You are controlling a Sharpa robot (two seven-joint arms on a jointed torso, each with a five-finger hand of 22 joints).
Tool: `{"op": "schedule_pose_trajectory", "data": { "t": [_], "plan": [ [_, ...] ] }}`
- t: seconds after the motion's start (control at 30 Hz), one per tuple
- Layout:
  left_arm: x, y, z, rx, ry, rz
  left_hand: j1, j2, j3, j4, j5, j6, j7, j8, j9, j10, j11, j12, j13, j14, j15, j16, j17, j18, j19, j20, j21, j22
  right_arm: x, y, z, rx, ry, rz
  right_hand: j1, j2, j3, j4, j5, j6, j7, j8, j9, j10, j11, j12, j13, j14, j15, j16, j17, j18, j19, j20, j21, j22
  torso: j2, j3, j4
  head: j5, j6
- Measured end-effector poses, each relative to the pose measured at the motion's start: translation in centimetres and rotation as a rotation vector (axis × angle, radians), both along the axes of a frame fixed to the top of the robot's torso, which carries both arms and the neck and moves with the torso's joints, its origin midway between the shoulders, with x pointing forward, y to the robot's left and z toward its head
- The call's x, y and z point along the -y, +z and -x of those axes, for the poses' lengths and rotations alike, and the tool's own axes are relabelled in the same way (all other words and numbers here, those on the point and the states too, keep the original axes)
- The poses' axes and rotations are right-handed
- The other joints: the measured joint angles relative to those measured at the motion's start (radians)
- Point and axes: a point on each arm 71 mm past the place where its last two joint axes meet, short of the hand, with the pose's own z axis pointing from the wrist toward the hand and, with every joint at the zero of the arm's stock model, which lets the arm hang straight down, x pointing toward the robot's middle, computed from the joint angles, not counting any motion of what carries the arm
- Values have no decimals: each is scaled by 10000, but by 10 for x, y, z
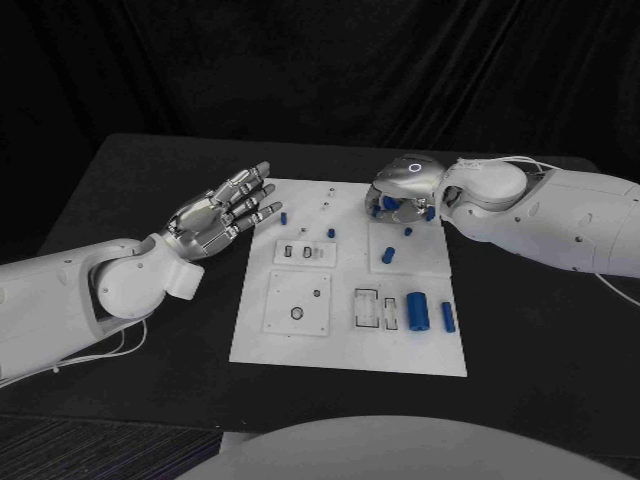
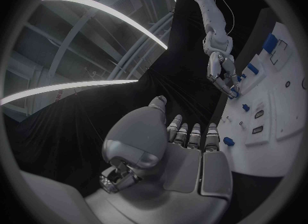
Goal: Assemble the parts on the task board
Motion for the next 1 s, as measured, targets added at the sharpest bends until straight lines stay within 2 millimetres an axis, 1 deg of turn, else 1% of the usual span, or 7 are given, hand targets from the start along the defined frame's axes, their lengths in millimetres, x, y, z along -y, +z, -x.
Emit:
{"op": "schedule_pose_trajectory", "data": {
  "t": [0.23,0.3,0.43,0.6,0.67,0.8,1.0],
  "plan": [
    [-3,0,1,-22,33,-24,25,-25,58,-58,57,52,52,40,10,-1,70,87,21,0,-1,0,1,0,0,0,0,1,-11,23,-1,447,323,-182,35,17,-1,0,-194,0,0,0,17,38,38,-115,-30,0,1,0,0,0,0,0,-21,25,-8,-6,-11,22,174],
    [-3,1,2,-32,25,-18,39,-39,70,-70,82,62,63,40,10,-1,71,126,34,0,0,0,1,0,0,0,0,1,-17,31,-2,579,434,-224,76,-23,-1,0,-194,8,8,0,25,58,58,-116,-48,0,0,-5,-22,0,0,0,-39,25,-12,-9,-12,23,198],
    [-5,1,5,-50,34,-6,39,-39,196,-196,204,185,186,173,29,148,219,408,111,-25,24,0,0,0,0,-1,0,1,-29,40,-3,750,641,-276,76,-23,-1,1,-195,37,37,0,29,74,74,-155,-58,0,1,-39,-34,0,0,0,-39,24,-16,-20,-9,29,236],
    [-5,3,8,-65,49,10,39,-39,263,-263,347,230,216,231,29,193,263,540,124,0,71,0,-2,0,-36,35,0,1,-39,44,-7,830,719,-253,76,-23,-44,43,-195,28,46,0,29,79,72,-310,-58,0,0,-117,-109,0,0,0,-135,5,-7,-33,0,85,266],
    [-5,3,9,-66,66,11,39,-39,263,-263,347,258,188,231,29,193,264,540,133,0,71,0,-2,0,-36,35,0,2,-42,44,-8,843,713,-230,75,-24,-44,43,-195,0,74,0,28,151,9,-362,-88,0,0,-117,-131,1,0,0,-137,-12,8,-36,11,114,290],
    [-6,3,10,-72,100,4,39,-39,233,-292,394,259,188,231,29,193,264,540,134,0,71,0,-2,0,-36,35,0,2,-46,44,-12,840,668,-160,75,-24,-44,43,-196,-30,102,-49,28,151,9,-388,-89,0,0,-117,-131,1,-1,0,-137,-13,41,-40,44,132,295],
    [-10,4,12,-82,201,-31,39,-39,233,-292,394,258,188,231,38,193,264,581,133,0,71,0,-1,0,-36,35,0,2,-55,44,-19,863,606,-45,74,-25,-45,43,-235,-92,91,-102,28,189,-29,-463,-117,-1,1,-117,-111,1,0,0,-137,1,100,-43,141,103,181]
  ]
}}
